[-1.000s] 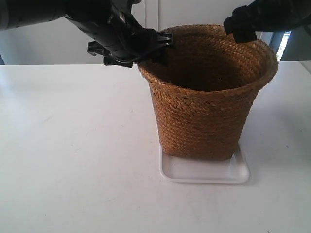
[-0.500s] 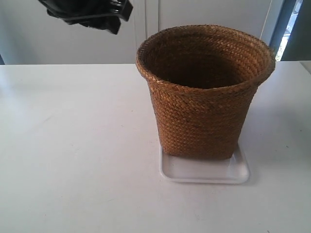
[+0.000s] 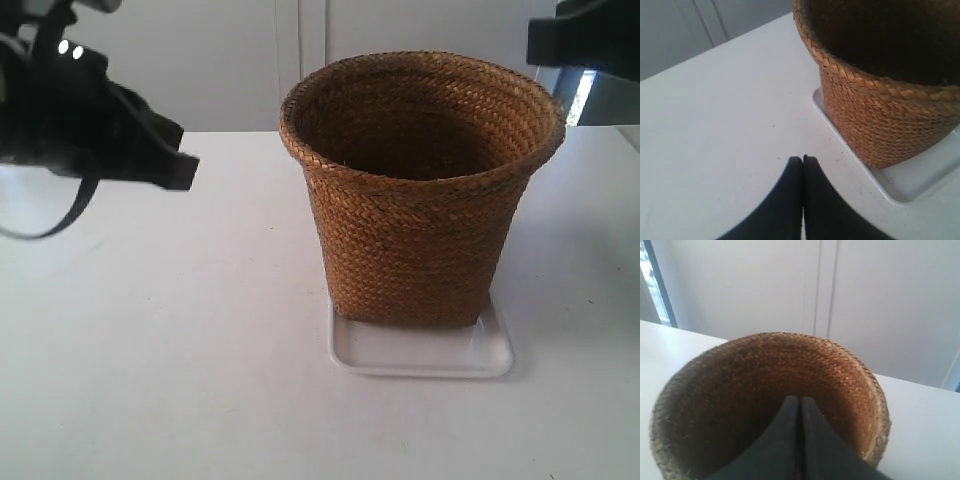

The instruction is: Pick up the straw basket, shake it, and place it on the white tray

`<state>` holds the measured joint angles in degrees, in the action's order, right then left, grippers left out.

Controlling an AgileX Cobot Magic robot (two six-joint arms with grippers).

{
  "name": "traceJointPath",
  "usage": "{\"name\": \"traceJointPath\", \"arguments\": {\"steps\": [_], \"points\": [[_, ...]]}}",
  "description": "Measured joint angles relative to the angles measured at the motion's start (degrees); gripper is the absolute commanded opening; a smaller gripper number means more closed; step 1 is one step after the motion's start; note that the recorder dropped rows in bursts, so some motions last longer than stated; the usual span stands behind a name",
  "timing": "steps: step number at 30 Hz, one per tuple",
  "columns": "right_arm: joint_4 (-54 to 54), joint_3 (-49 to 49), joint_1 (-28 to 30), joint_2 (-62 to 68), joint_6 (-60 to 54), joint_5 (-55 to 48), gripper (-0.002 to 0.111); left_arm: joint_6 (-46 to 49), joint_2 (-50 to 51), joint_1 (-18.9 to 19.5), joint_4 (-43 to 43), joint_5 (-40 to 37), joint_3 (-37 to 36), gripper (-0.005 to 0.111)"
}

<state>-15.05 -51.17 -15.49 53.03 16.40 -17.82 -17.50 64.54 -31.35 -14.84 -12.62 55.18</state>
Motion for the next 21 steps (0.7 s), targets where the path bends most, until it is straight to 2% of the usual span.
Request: {"name": "traceJointPath", "arguments": {"steps": [6,10,16,21], "points": [[2.0,14.4,0.0,-9.4,0.5,12.7,0.000,0.0,-11.3,0.0,0.1,18.8,-18.9,0.000],[2.2,22.1,0.0,-15.4,1.2,17.4,0.000,0.0,-17.2,0.0,0.2,27.0,-27.0,0.000],[2.3,30.9,0.0,-26.3,1.9,22.4,0.000,0.0,-25.1,0.0,0.2,32.5,-35.1,0.000],[2.5,34.3,0.0,-33.7,4.3,15.7,0.000,-0.1,-29.5,0.0,0.7,31.0,-38.6,0.000]]}}
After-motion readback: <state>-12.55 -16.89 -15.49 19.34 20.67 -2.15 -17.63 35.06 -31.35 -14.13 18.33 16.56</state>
